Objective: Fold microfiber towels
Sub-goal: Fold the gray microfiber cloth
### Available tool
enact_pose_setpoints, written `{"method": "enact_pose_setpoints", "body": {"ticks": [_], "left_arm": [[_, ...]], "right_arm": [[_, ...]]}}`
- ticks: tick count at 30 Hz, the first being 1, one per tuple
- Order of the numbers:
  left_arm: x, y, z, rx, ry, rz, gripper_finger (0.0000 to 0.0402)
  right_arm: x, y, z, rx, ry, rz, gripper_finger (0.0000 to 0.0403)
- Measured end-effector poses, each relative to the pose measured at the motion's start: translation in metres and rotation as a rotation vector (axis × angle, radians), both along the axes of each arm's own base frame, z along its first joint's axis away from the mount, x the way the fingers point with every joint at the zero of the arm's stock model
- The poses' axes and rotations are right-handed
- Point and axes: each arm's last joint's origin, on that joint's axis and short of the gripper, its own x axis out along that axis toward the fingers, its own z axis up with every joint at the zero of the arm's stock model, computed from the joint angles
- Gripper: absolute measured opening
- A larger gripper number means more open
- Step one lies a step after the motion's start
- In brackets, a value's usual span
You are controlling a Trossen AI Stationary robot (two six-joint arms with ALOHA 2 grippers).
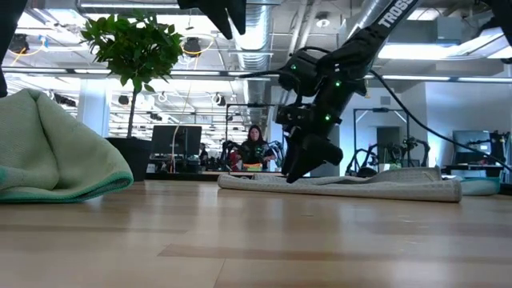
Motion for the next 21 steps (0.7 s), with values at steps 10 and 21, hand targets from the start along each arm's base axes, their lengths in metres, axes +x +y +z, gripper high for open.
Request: {"method": "enact_pose_setpoints", "body": {"ticks": [10, 21], "left_arm": [[0.0, 0.0, 0.0, -0.001, -0.001, 0.0, 0.0148], [0.0, 0.0, 0.0, -0.001, -0.001, 0.0, 0.0148]], "right_arm": [[0.004, -0.002, -0.013, -0.036, 0.026, -0.013, 0.024], [0.005, -0.024, -0.002, -0.122, -0.016, -0.09, 0.024]]}}
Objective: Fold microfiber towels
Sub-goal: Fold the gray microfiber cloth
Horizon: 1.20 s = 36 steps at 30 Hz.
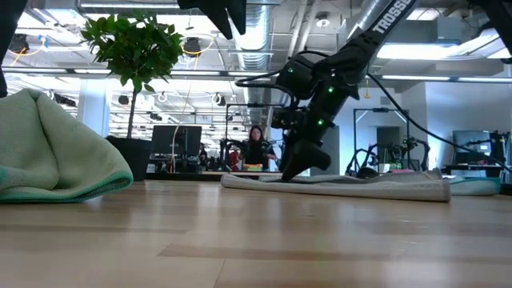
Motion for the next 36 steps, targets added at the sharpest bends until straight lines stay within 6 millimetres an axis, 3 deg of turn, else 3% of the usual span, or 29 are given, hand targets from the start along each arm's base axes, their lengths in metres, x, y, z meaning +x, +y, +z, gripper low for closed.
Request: {"method": "enact_pose_setpoints", "body": {"ticks": [11, 19, 26, 31, 36], "left_arm": [[0.0, 0.0, 0.0, 0.0, 0.0, 0.0, 0.0148], [0.0, 0.0, 0.0, 0.0, 0.0, 0.0, 0.0148], [0.0, 0.0, 0.0, -0.002, 0.002, 0.0, 0.0148], [0.001, 0.003, -0.011, -0.067, 0.043, -0.009, 0.0148], [0.005, 0.007, -0.028, -0.036, 0.106, -0.065, 0.0148]], "right_arm": [[-0.011, -0.035, 0.004, -0.043, -0.005, -0.145, 0.024], [-0.014, -0.044, 0.013, -0.109, -0.043, -0.255, 0.024], [-0.027, -0.017, 0.054, -0.068, -0.05, -0.239, 0.024], [-0.059, 0.01, 0.086, 0.264, -0.001, -0.192, 0.024], [-0.082, 0.039, 0.096, 0.47, 0.148, -0.123, 0.024]]}}
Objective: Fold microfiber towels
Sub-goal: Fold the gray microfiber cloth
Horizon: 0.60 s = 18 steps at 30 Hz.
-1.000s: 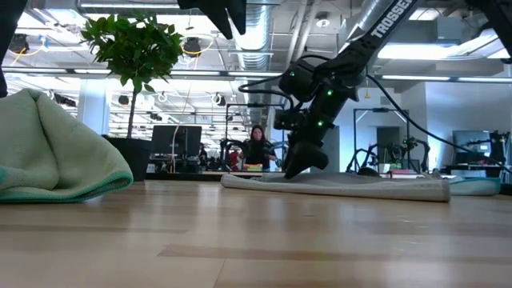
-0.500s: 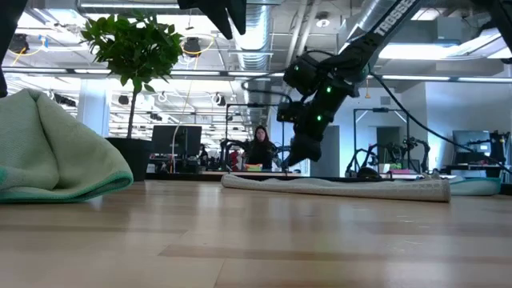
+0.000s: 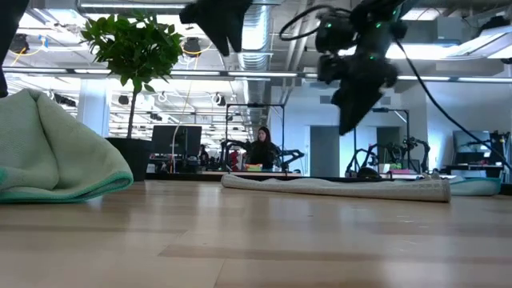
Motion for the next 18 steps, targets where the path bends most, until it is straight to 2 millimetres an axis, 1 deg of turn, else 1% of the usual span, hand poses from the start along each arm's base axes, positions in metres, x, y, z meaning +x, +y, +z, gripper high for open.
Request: {"method": "enact_pose_setpoints", "body": {"ticks": [2, 4, 7, 10, 12, 18], "left_arm": [[0.0, 0.002, -0.013, 0.004, 0.086, -0.092, 0.0148], [0.002, 0.005, -0.031, -0.015, 0.134, -0.169, 0.0148], [0.012, 0.012, -0.059, -0.027, 0.128, -0.291, 0.0148], [0.02, 0.016, -0.085, -0.041, 0.092, -0.463, 0.0148], [0.021, 0.016, -0.102, -0.041, 0.094, -0.551, 0.0148], [0.017, 0.024, -0.138, 0.074, 0.153, -0.757, 0.0148]], "right_arm": [[-0.004, 0.009, 0.004, 0.01, 0.025, 0.026, 0.024], [-0.011, 0.015, 0.01, 0.013, 0.035, 0.041, 0.024], [-0.02, 0.023, 0.022, 0.011, 0.017, 0.027, 0.024], [-0.032, 0.028, 0.035, 0.02, -0.008, -0.011, 0.024], [-0.041, 0.03, 0.045, 0.026, -0.033, -0.042, 0.024], [-0.064, 0.035, 0.069, 0.044, -0.141, -0.142, 0.024]]}}
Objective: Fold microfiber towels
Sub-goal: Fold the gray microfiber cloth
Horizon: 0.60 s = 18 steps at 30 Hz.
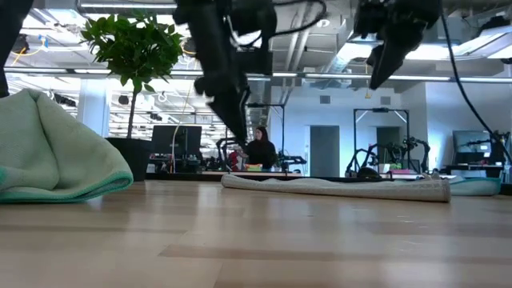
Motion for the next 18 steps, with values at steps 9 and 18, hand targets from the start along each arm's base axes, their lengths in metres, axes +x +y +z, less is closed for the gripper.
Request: {"method": "enact_pose_setpoints", "body": {"ticks": [9, 18], "left_arm": [[-0.014, 0.029, -0.041, 0.103, 0.002, -0.061, 0.0148], [-0.032, 0.05, -0.067, 0.134, 0.054, -0.085, 0.0148]], "right_arm": [[-0.016, 0.004, 0.016, 0.058, -0.087, -0.132, 0.024], [-0.017, 0.004, 0.017, 0.113, -0.099, -0.221, 0.024]]}}
